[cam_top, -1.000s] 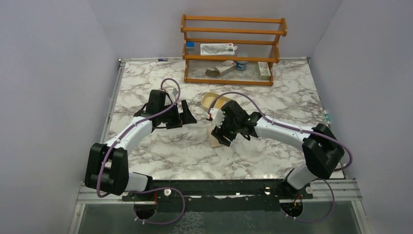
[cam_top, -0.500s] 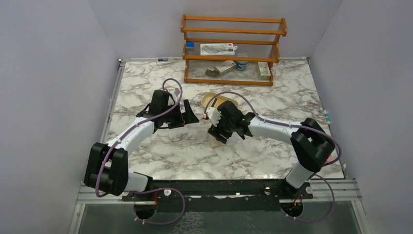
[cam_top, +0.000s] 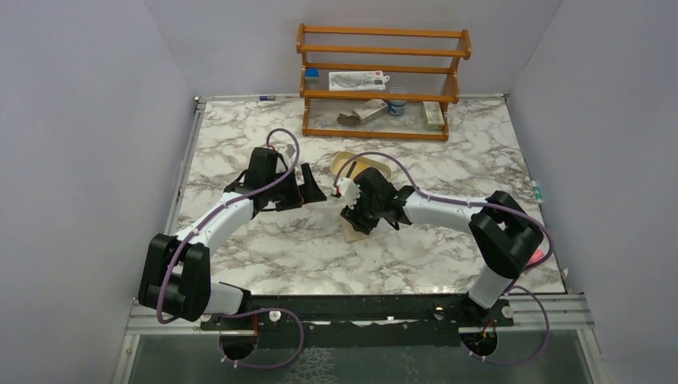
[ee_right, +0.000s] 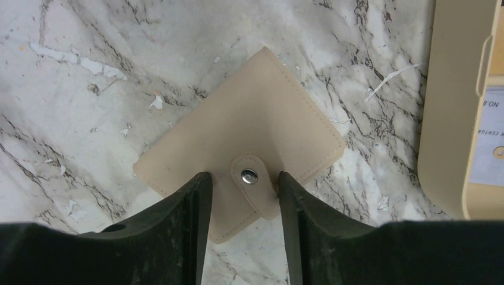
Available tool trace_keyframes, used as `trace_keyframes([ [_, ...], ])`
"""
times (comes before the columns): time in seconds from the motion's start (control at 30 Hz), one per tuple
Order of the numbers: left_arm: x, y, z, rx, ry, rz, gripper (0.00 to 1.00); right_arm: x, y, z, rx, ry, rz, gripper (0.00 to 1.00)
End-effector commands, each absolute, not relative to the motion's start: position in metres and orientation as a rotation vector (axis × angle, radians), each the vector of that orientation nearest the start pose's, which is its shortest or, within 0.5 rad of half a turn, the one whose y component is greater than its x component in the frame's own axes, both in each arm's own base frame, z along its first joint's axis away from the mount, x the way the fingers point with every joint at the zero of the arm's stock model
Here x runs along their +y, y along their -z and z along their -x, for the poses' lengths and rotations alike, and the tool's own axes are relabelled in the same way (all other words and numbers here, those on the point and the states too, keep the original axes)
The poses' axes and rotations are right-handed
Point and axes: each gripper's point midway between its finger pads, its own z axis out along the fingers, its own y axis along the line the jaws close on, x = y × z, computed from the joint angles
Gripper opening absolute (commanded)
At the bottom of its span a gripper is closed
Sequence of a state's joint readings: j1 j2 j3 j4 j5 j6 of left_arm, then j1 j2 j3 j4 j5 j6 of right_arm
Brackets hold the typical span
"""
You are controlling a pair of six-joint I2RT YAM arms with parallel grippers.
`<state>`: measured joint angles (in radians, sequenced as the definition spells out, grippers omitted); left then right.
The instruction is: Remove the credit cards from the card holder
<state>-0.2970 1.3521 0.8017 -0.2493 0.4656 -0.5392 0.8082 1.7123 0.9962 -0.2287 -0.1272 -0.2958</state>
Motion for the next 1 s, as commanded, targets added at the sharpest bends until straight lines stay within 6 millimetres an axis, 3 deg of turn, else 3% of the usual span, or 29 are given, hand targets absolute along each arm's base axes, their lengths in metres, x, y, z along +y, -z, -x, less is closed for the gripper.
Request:
trace_keyframes([
  [0.0, -0.189, -0.107, -0.29, 2.459, 0.913, 0.055, 0.99, 0.285, -0.011, -0.256, 2.221, -0.374, 1.345, 0.43],
  [0.07, -0.19, -0.105, -0.29, 2.463, 0.919, 0.055, 0.99, 0.282, -0.008, -0.253, 2.237, -0.378, 1.332, 0.32],
  [0.1, -0.191, -0.106, -0.29, 2.462, 0.928, 0.057, 0.99, 0.281, -0.006, -0.252, 2.248, -0.376, 1.322, 0.17],
  [0.13, -0.193, -0.107, -0.291, 2.456, 0.943, 0.056, 0.99, 0.28, -0.006, -0.251, 2.254, -0.374, 1.314, 0.09],
  [0.2, -0.199, -0.112, -0.293, 2.436, 0.988, 0.063, 0.99, 0.28, -0.005, -0.251, 2.263, -0.376, 1.293, 0.01],
  [0.4, -0.228, -0.113, -0.289, 2.438, 1.034, 0.021, 0.99, 0.283, -0.014, -0.256, 2.257, -0.39, 1.186, 0.01],
  [0.6, -0.26, -0.099, -0.28, 2.462, 1.041, 0.012, 0.99, 0.293, -0.052, -0.265, 2.167, -0.487, 1.024, 0.01],
  [0.77, -0.268, -0.082, -0.281, 2.49, 1.016, 0.05, 0.98, 0.294, -0.084, -0.268, 2.081, -0.603, 0.941, 0.01],
  [0.97, -0.278, -0.08, -0.288, 2.45, 1.056, 0.042, 0.98, 0.294, -0.115, -0.258, 1.979, -0.795, 0.891, 0.01],
])
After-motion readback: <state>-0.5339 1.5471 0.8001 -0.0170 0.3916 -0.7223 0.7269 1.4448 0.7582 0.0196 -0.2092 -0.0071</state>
